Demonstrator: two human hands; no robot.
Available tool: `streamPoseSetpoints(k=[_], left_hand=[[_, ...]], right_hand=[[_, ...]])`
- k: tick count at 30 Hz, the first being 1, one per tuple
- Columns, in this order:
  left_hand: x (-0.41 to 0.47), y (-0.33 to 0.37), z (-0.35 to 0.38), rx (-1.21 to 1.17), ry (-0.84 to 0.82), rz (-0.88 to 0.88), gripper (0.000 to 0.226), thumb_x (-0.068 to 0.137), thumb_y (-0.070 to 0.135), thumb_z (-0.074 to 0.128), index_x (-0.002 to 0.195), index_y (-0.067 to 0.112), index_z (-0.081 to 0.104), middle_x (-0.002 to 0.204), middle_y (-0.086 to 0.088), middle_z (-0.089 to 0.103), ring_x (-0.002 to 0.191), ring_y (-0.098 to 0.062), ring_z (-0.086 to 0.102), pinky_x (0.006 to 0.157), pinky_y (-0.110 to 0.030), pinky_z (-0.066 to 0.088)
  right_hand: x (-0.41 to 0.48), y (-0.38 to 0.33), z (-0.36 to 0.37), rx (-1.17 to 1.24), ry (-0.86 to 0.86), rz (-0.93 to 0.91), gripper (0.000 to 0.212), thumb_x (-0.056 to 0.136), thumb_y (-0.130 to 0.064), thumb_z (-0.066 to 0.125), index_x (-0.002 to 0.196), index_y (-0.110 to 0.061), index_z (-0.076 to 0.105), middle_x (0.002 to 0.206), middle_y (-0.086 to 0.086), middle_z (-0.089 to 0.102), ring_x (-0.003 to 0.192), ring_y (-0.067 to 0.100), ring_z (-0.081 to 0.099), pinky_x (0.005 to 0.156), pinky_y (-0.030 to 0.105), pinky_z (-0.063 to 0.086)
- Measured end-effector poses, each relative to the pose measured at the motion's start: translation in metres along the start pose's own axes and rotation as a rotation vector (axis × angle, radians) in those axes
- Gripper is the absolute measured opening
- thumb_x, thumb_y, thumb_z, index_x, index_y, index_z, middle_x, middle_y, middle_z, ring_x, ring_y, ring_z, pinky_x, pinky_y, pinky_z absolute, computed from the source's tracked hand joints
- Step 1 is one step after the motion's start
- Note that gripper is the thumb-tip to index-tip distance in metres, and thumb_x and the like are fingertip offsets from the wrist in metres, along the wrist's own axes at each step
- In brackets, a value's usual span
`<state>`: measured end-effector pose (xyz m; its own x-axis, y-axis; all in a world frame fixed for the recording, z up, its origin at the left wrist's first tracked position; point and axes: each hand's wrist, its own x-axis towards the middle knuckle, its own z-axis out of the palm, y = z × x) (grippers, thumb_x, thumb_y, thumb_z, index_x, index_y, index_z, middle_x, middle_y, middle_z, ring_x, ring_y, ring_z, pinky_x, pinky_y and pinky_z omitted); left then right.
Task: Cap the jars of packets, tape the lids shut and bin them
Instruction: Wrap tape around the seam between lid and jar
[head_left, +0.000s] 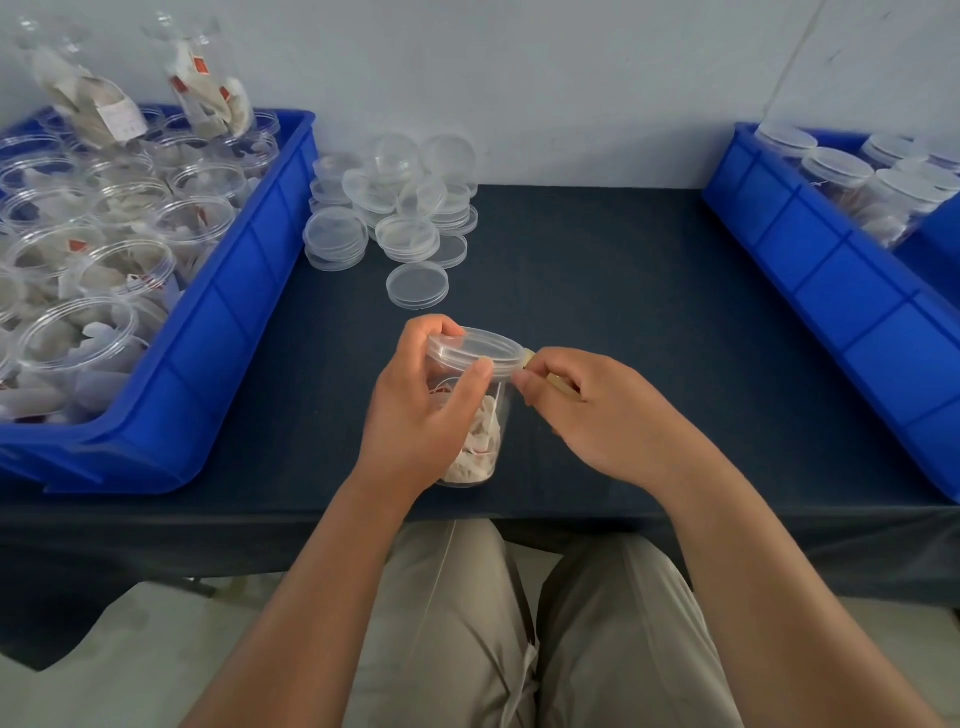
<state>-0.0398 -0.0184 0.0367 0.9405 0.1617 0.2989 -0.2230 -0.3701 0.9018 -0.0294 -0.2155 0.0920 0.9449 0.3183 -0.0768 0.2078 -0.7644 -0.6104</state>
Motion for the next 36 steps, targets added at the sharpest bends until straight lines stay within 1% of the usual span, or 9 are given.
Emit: streamPoseSetpoints(k=[3, 9, 15, 20, 24, 27, 30, 33, 36], left_hand=[[0.001, 0.001, -0.002, 0.003, -0.026, 0.010, 0.040, 0.091, 0.067, 0.057, 0.125, 0.050, 0.044, 0.120, 0.032, 0.061, 0.113, 0.002, 0.066, 0.085, -0.016, 0.059], [0.001, 0.008, -0.006, -0.092, -0.061, -0.027, 0.045, 0.083, 0.059, 0.077, 0.116, 0.052, 0.047, 0.116, 0.034, 0.064, 0.107, 0.005, 0.069, 0.078, -0.011, 0.056], [0.001, 0.015, -0.024, -0.174, -0.172, -0.153, 0.044, 0.079, 0.064, 0.073, 0.113, 0.045, 0.055, 0.110, 0.022, 0.068, 0.103, -0.005, 0.072, 0.074, -0.017, 0.059], [-0.002, 0.024, -0.039, -0.304, -0.244, -0.291, 0.043, 0.077, 0.065, 0.073, 0.109, 0.038, 0.062, 0.104, 0.009, 0.072, 0.097, -0.018, 0.077, 0.072, -0.027, 0.061], [-0.009, 0.029, -0.039, -0.695, -0.374, -0.424, 0.047, 0.080, 0.058, 0.084, 0.109, 0.025, 0.069, 0.108, -0.012, 0.072, 0.097, -0.032, 0.074, 0.078, -0.043, 0.062], [-0.011, 0.028, -0.037, -0.806, -0.421, -0.481, 0.069, 0.076, 0.061, 0.088, 0.127, 0.019, 0.066, 0.116, -0.016, 0.071, 0.099, -0.034, 0.072, 0.082, -0.045, 0.061], [-0.012, 0.027, -0.035, -0.846, -0.445, -0.497, 0.091, 0.075, 0.061, 0.088, 0.149, 0.018, 0.056, 0.126, -0.020, 0.071, 0.105, -0.036, 0.073, 0.082, -0.043, 0.061], [-0.013, 0.030, -0.031, -0.863, -0.523, -0.475, 0.079, 0.075, 0.062, 0.087, 0.132, 0.010, 0.071, 0.110, -0.016, 0.074, 0.092, -0.028, 0.074, 0.077, -0.037, 0.062], [-0.013, 0.022, -0.030, -0.853, -0.500, -0.452, 0.085, 0.074, 0.063, 0.088, 0.131, 0.004, 0.069, 0.115, -0.021, 0.070, 0.093, -0.028, 0.072, 0.077, -0.037, 0.062]], right_hand=[[0.000, -0.001, 0.000, -0.007, -0.001, -0.001, 0.027, 0.108, -0.057, 0.045, 0.100, -0.040, 0.063, 0.080, -0.020, 0.062, 0.077, 0.005, 0.061, 0.066, 0.019, 0.040], [-0.001, 0.002, -0.001, 0.023, -0.015, -0.021, 0.033, 0.104, -0.068, 0.040, 0.103, -0.046, 0.064, 0.090, -0.032, 0.064, 0.087, -0.011, 0.058, 0.069, 0.022, 0.044], [-0.012, 0.007, -0.029, 0.021, -0.202, -0.098, 0.046, 0.094, -0.085, 0.027, 0.122, -0.065, 0.058, 0.106, -0.046, 0.061, 0.101, -0.023, 0.055, 0.079, 0.019, 0.042], [-0.024, 0.009, -0.051, -0.028, -0.223, -0.155, 0.042, 0.095, -0.081, 0.028, 0.126, -0.067, 0.052, 0.108, -0.039, 0.063, 0.099, -0.014, 0.060, 0.075, 0.018, 0.043], [-0.022, 0.011, -0.051, -0.034, -0.204, -0.115, 0.038, 0.096, -0.078, 0.034, 0.128, -0.068, 0.052, 0.104, -0.026, 0.068, 0.092, -0.004, 0.064, 0.075, 0.021, 0.046], [-0.021, 0.009, -0.048, 0.022, -0.213, -0.114, 0.042, 0.091, -0.080, 0.033, 0.123, -0.066, 0.056, 0.108, -0.043, 0.061, 0.098, -0.012, 0.060, 0.075, 0.018, 0.043], [-0.020, 0.010, -0.042, 0.067, -0.224, -0.091, 0.037, 0.090, -0.080, 0.036, 0.117, -0.067, 0.057, 0.103, -0.042, 0.062, 0.095, -0.011, 0.060, 0.074, 0.020, 0.043], [-0.020, 0.010, -0.037, 0.087, -0.229, -0.072, 0.035, 0.089, -0.083, 0.036, 0.112, -0.068, 0.058, 0.098, -0.027, 0.066, 0.088, 0.000, 0.063, 0.074, 0.024, 0.049], [-0.022, 0.012, -0.033, 0.095, -0.246, -0.074, 0.036, 0.095, -0.081, 0.039, 0.117, -0.063, 0.060, 0.093, -0.013, 0.067, 0.081, 0.007, 0.063, 0.073, 0.027, 0.050]])
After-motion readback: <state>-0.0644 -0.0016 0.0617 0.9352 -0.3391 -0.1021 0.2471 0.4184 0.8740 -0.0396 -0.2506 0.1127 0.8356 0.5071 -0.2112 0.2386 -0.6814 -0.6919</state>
